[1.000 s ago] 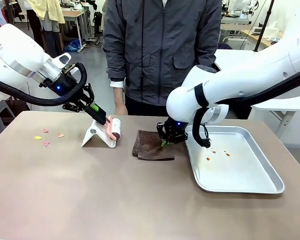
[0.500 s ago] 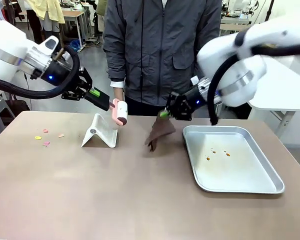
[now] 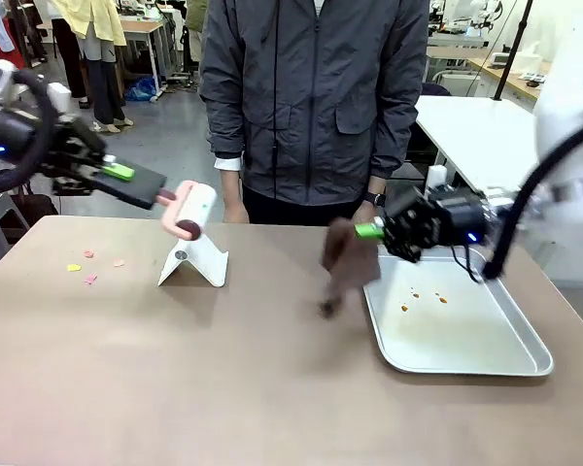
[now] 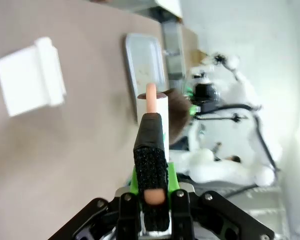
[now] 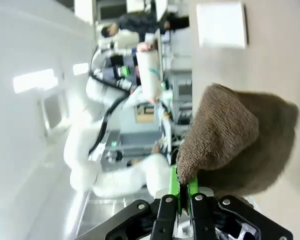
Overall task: Clean the surface of the table.
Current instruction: Hold the Lint Roller with your left hand and the towel with your right hand.
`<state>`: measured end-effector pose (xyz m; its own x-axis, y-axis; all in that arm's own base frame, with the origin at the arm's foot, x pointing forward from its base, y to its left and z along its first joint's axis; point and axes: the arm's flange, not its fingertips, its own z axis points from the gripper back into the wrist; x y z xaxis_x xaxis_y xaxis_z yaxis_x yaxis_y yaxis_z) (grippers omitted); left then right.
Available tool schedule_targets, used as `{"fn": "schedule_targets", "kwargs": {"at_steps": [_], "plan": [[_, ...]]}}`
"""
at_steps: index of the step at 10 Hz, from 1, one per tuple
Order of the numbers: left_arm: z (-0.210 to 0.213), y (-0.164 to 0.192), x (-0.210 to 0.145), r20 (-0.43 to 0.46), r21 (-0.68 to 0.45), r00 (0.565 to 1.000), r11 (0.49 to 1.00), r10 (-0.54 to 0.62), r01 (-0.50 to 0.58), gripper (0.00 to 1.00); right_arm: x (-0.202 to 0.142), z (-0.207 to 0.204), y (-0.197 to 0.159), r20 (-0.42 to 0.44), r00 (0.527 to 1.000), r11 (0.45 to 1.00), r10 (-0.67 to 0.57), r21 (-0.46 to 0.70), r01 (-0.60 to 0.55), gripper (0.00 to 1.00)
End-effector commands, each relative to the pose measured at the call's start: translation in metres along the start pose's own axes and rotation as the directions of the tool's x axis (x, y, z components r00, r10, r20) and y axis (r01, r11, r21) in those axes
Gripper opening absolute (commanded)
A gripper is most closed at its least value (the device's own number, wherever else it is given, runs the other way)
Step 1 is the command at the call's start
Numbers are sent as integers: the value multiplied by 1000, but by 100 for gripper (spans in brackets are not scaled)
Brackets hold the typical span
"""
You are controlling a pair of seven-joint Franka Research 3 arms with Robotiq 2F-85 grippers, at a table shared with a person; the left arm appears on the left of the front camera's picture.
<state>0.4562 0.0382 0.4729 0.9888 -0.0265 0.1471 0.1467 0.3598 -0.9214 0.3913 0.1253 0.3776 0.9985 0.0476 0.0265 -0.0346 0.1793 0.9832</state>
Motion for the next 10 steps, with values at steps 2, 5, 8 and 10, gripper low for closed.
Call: {"fn": "schedule_targets", "kwargs": {"at_steps": [2, 5, 8, 10], "plan": [[66, 33, -36, -21, -136, 997, 988, -76, 73, 0, -41, 67, 1, 32, 992, 989, 125, 70, -127, 0], [125, 63, -85, 93, -155, 996, 988, -2, 17, 0, -77, 149, 1, 160, 978, 989, 131, 49, -141, 0], [152, 87, -137, 305, -176, 926, 969, 223, -175, 0, -98, 217, -15, 266, 954, 984, 141, 69, -164, 0], [153, 107, -149, 297, -156, 919, 962, 260, -222, 0, -109, 240, -26, 289, 929, 964, 232, 58, -259, 0]]}}
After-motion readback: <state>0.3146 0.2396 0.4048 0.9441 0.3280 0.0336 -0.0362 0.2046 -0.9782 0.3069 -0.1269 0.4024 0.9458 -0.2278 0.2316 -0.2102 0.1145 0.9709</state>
